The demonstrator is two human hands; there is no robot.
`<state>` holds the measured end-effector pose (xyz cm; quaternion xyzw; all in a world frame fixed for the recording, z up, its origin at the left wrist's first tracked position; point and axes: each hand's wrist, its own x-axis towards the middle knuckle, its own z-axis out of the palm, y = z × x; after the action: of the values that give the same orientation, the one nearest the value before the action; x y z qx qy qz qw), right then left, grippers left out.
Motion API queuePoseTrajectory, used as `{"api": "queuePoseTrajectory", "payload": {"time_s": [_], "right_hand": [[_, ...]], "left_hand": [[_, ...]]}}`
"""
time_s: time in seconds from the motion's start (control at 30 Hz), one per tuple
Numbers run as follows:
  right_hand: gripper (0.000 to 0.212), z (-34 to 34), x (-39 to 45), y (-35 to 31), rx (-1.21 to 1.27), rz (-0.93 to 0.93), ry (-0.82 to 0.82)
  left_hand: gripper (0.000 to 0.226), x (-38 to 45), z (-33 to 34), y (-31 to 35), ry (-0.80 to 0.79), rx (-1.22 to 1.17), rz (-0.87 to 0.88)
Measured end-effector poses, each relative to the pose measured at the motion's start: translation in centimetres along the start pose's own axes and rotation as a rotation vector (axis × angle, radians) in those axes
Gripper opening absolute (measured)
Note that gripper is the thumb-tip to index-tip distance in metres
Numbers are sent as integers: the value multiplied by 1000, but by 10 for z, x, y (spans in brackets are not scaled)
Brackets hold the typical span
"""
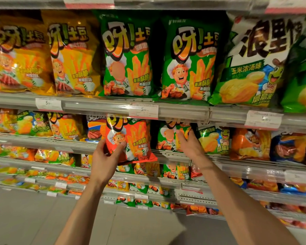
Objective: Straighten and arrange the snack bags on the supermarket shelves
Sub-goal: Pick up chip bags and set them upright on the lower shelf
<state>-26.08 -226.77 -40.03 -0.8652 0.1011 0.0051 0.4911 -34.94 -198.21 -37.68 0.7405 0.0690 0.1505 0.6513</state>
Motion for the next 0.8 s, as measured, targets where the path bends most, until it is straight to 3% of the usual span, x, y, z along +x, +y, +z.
{"api": "queuePoseTrajectory", "payload": {"time_s": [0.2,0.3,0.43,0.63,0.8], "right_hand": [[67,-11,-1,2,-50,26,-64],[85,-10,-5,6,-44,29,-104],[94,-11,3,10,-116,73,-162],[67,-16,-9,26,82,-33,-69],[49,-12,-45,34,151,-104,173]], "left_hand": [[29,-3,2,-3,11,26,-17],[29,-5,1,-5,24,28,-26],[40,-8,-2,-6,24,6,-54],[45,-14,-11,0,23,32,-77],[36,-25,-21,-2,31,41,-105]]}}
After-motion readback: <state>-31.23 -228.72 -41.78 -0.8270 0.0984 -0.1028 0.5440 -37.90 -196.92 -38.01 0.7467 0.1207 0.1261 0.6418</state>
